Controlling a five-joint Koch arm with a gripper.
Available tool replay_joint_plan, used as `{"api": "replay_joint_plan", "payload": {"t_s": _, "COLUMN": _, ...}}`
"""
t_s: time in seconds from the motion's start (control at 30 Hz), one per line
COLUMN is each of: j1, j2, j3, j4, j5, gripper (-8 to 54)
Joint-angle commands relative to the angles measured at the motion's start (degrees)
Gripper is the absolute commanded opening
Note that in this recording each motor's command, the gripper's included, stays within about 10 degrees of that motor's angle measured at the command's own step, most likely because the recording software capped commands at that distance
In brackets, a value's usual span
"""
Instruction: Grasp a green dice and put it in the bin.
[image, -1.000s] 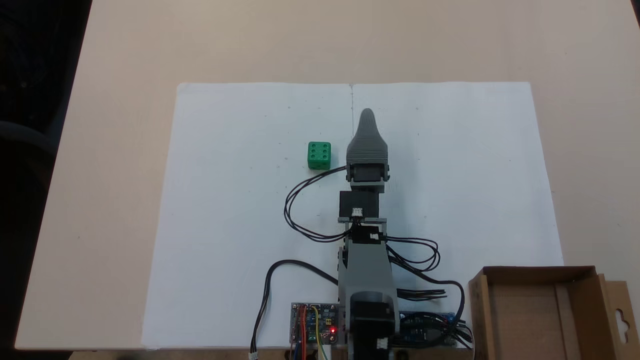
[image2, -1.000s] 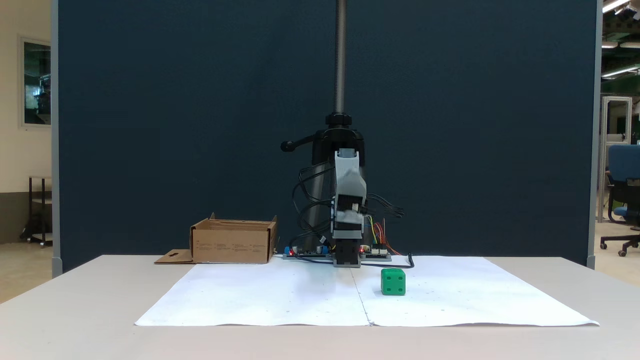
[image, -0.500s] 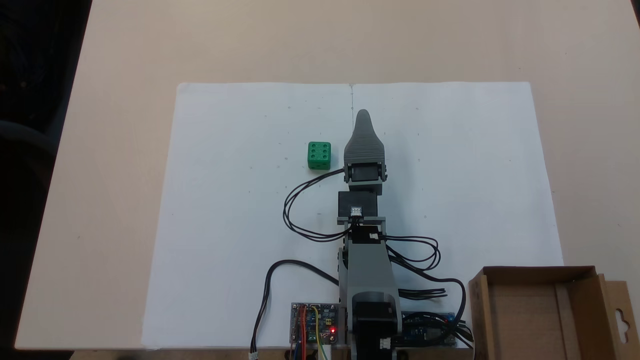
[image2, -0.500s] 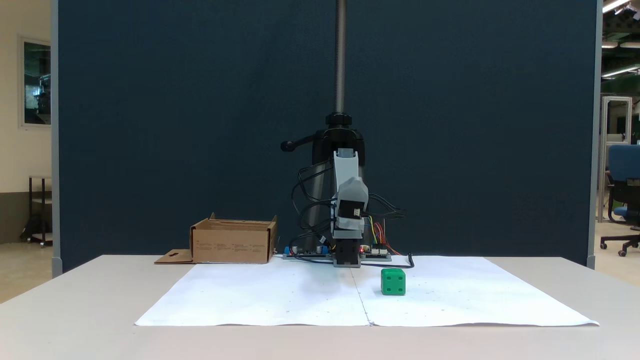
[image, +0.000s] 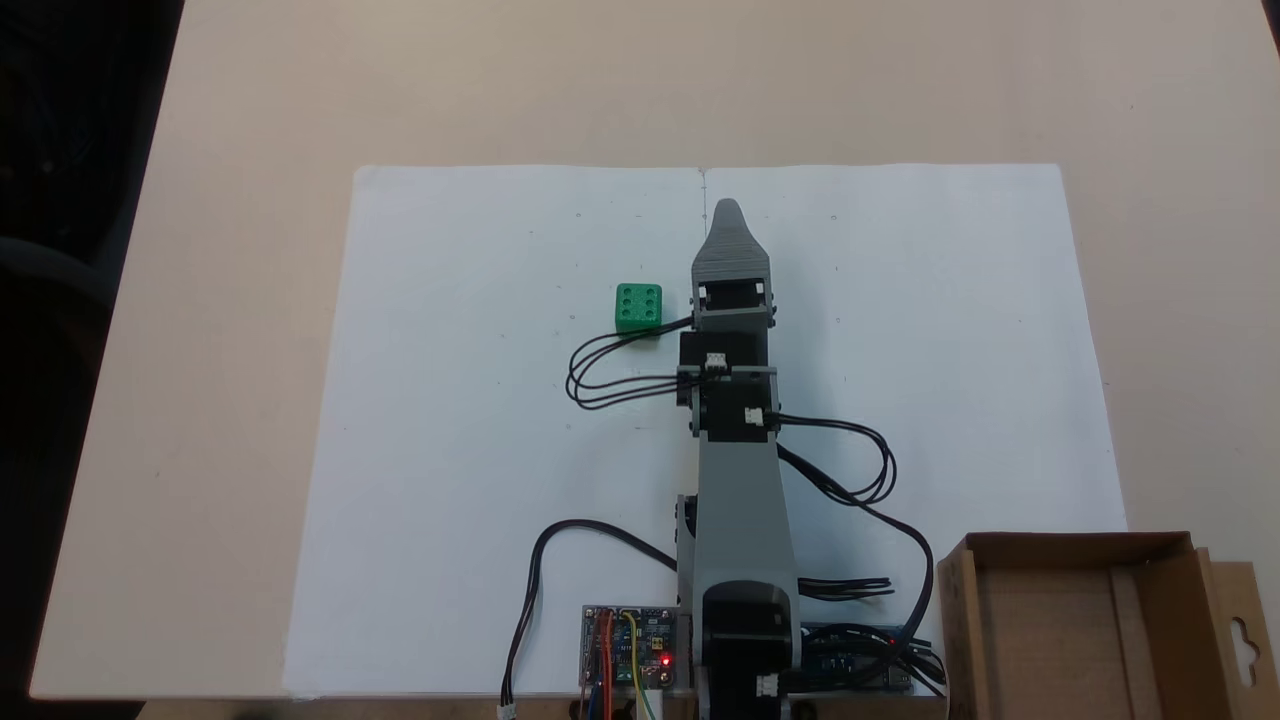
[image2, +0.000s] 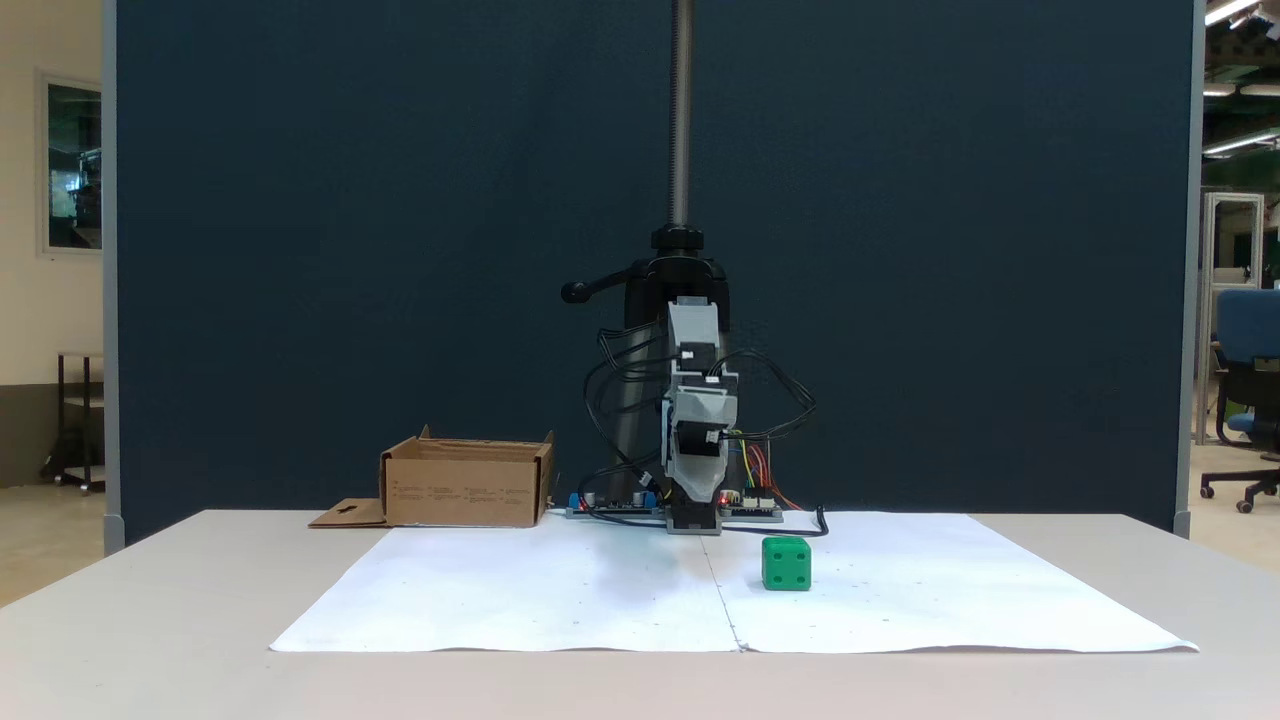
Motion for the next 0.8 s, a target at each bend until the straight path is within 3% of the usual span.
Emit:
{"api": "replay_joint_plan", "payload": {"t_s": 0.0, "j1": 1.7, "j2": 6.6, "j3": -7.0, "j4": 8.9, "j5": 1.1, "gripper": 41.4}}
{"api": "replay_joint_plan", "payload": {"t_s": 0.23, "j1": -0.8, "j2": 5.1, "j3": -26.8, "j4": 36.5, "j5": 3.1, "gripper": 41.3}}
{"api": "replay_joint_plan", "payload": {"t_s": 0.43, "j1": -6.5, "j2": 0.4, "j3": -35.2, "j4": 54.4, "j5": 13.8, "gripper": 41.3}}
{"api": "replay_joint_plan", "payload": {"t_s": 0.77, "j1": -11.4, "j2": -21.6, "j3": -49.4, "j4": 82.3, "j5": 24.0, "gripper": 41.5}}
